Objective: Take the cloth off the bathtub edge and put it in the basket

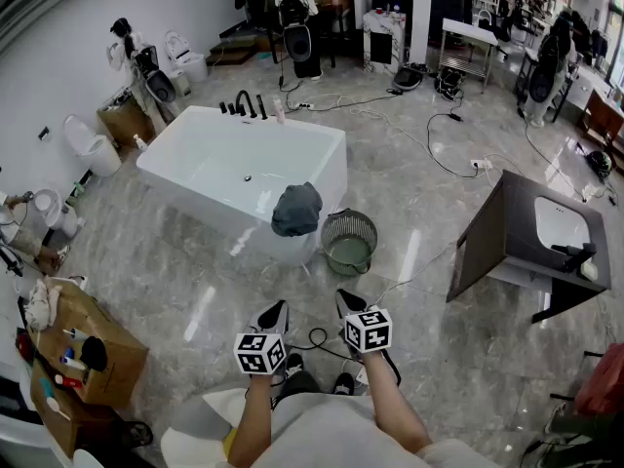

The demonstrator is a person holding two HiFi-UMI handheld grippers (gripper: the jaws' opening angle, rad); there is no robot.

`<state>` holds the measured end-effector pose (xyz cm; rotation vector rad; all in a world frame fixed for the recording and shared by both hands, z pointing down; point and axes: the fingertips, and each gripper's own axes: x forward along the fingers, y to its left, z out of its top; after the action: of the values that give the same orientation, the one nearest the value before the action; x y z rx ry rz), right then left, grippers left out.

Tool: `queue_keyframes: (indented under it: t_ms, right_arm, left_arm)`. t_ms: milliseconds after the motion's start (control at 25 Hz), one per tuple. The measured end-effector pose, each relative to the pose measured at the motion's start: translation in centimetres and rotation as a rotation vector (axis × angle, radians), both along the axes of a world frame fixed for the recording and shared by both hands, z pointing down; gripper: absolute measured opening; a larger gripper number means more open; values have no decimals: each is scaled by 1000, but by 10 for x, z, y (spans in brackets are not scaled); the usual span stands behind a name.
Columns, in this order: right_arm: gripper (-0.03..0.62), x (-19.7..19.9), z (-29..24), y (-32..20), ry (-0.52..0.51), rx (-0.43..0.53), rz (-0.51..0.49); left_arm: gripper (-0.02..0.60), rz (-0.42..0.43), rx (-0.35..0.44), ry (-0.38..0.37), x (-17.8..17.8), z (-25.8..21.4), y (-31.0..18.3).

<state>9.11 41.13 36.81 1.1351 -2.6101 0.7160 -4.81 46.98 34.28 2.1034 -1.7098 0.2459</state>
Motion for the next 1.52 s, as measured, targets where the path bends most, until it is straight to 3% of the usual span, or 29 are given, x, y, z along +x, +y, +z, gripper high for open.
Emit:
queue_keyframes:
  t_ms: [480,840,1120,1400,1520]
  right_arm:
    - [2,2,2,-1,-8,-3,8]
    - [0,-8,11,-24,-119,-54,40]
    - [1,-44,12,-63,-208,-108,56]
    - [2,-58,13,-123,-77,-71,95]
    - [2,-66,16,-148,-50,-72,127]
  left_arm:
    - [58,-8,-13,7,-6,5,2]
    - [58,-80,-40,93,-43,24,-9]
    - [58,-97,-38,118,-85,26,-63]
    - [58,-36,-26,125,-125,20,-144]
    - [58,-35,-25,171,-150,21,-175]
